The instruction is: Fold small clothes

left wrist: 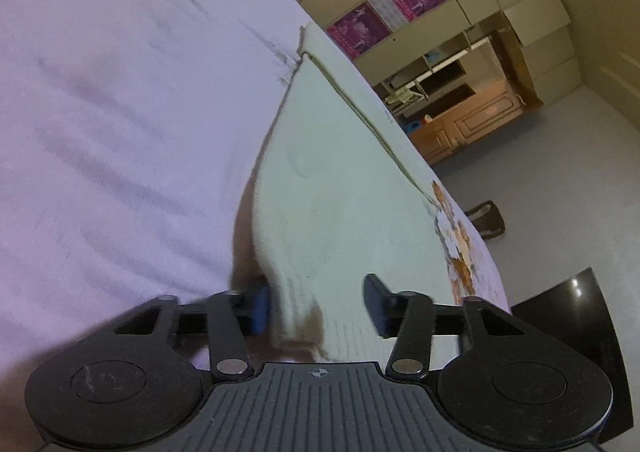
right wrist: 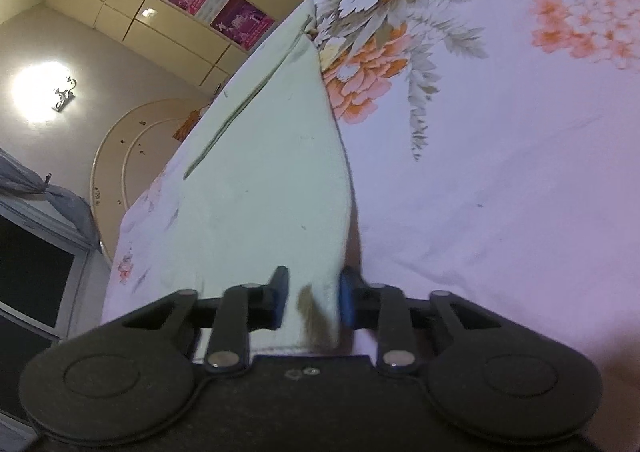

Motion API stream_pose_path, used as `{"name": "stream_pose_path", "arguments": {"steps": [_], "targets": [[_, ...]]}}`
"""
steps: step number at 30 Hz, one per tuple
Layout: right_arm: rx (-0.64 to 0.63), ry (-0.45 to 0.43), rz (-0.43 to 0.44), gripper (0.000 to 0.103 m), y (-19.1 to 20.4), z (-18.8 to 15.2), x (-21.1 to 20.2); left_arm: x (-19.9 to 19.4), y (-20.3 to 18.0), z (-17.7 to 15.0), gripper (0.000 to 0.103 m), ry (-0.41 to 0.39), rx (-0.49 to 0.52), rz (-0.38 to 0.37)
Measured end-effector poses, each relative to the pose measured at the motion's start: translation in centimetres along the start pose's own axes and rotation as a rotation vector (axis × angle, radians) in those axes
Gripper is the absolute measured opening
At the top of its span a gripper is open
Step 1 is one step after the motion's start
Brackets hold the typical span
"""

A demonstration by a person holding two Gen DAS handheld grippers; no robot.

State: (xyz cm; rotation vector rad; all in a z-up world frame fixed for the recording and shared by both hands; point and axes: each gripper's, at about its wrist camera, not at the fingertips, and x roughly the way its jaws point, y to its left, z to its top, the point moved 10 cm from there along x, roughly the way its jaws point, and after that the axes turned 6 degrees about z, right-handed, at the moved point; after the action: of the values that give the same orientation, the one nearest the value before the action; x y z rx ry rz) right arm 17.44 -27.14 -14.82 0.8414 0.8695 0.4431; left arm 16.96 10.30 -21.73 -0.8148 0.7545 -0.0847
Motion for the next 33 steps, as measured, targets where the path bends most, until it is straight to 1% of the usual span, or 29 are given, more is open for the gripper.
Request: {"name": "stream_pose_path", "arguments": {"steps": [1, 4, 5, 6, 7, 8, 9, 10, 11, 12, 13, 14, 16, 17, 18, 20, 22, 24, 25, 28, 33], "targets": [[0.006, 0.005, 0.006, 0.018, 0.1, 0.0, 0.2, 0.2, 0.1, -0.1, 0.036, 0.000, 0.002, 0.004], [0.003, 0.018, 0.013, 0.017, 0.5, -0.5, 0.4, 0.6, 0.3, -0.4, 0.019, -0.002, 0.010, 0.025], [-0.001, 0.021, 0.014, 0.014, 0.6, -0.8, 0.4, 0.5, 0.5, -0.4, 0.005, -0.003, 0.009, 0.031], [-0.013, 0.019, 0.007, 0.012, 0.8, -1.0, 0.3, 0.2, 0.5, -0.3, 0.005, -0.022, 0.010, 0.033], [-0.028, 0.010, -0.005, 0.007, 0.8, -0.9, 0.2, -0.3, 0.1, -0.2, 0.005, -0.046, 0.007, -0.001], [-0.042, -0.010, -0.012, 0.006, 1.0, -0.8, -0.2, -1.1, -0.8, 0.2, 0.005, -0.087, 0.012, -0.049], [-0.056, -0.030, 0.000, 0.006, 1.5, -0.6, -0.7, -1.7, -1.6, 0.4, 0.005, -0.115, 0.029, -0.071], [-0.080, -0.051, 0.020, 0.006, 2.3, -0.3, -1.3, -2.0, -2.0, 0.6, 0.005, -0.130, 0.046, -0.075], [-0.107, -0.068, 0.037, 0.006, 3.0, -0.1, -1.8, -1.8, -2.1, 0.7, 0.005, -0.132, 0.065, -0.055], [-0.126, -0.078, 0.048, 0.006, 3.5, 0.0, -2.1, -1.1, -1.5, 0.6, 0.005, -0.110, 0.075, -0.014], [-0.139, -0.082, 0.052, 0.006, 3.5, 0.2, -2.1, -0.1, -0.8, 0.4, 0.005, -0.076, 0.077, 0.031], [-0.132, -0.069, 0.027, 0.006, 2.8, 0.1, -1.7, 0.8, 0.4, 0.1, 0.005, -0.038, 0.072, 0.084], [-0.107, -0.012, -0.072, 0.005, 0.6, -0.3, -0.5, 1.1, 0.7, 0.2, 0.005, -0.050, 0.037, 0.073], [-0.092, -0.017, -0.074, 0.005, 0.3, -0.3, -0.5, 0.9, 0.2, 0.4, 0.005, -0.063, 0.045, 0.069], [-0.085, -0.036, -0.056, 0.005, 0.6, -0.3, -0.8, 0.8, -0.2, 0.5, 0.005, -0.075, 0.051, 0.056], [-0.095, -0.071, -0.024, 0.005, 1.6, 0.0, -1.5, 0.7, -0.9, 0.9, 0.005, -0.090, 0.044, 0.039], [-0.111, -0.090, -0.020, 0.005, 2.5, 0.5, -1.8, 0.4, -1.4, 1.6, 0.005, -0.104, 0.030, 0.021], [-0.124, -0.117, -0.014, 0.005, 3.3, 1.5, -2.2, 0.3, -2.6, 3.0, 0.005, -0.131, 0.027, -0.005], [-0.130, -0.130, -0.010, 0.005, 3.9, 2.1, -2.2, -0.4, -2.2, 3.8, 0.005, -0.143, 0.032, -0.017], [-0.174, -0.174, 0.006, 0.005, 6.1, 4.6, -2.4, -0.8, -4.0, 6.5, 0.005, -0.179, 0.052, -0.054], [-0.251, -0.239, 0.020, 0.005, 9.7, 9.7, -1.3, 0.5, -7.8, 11.7, 0.004, -0.220, 0.085, -0.110]]}}
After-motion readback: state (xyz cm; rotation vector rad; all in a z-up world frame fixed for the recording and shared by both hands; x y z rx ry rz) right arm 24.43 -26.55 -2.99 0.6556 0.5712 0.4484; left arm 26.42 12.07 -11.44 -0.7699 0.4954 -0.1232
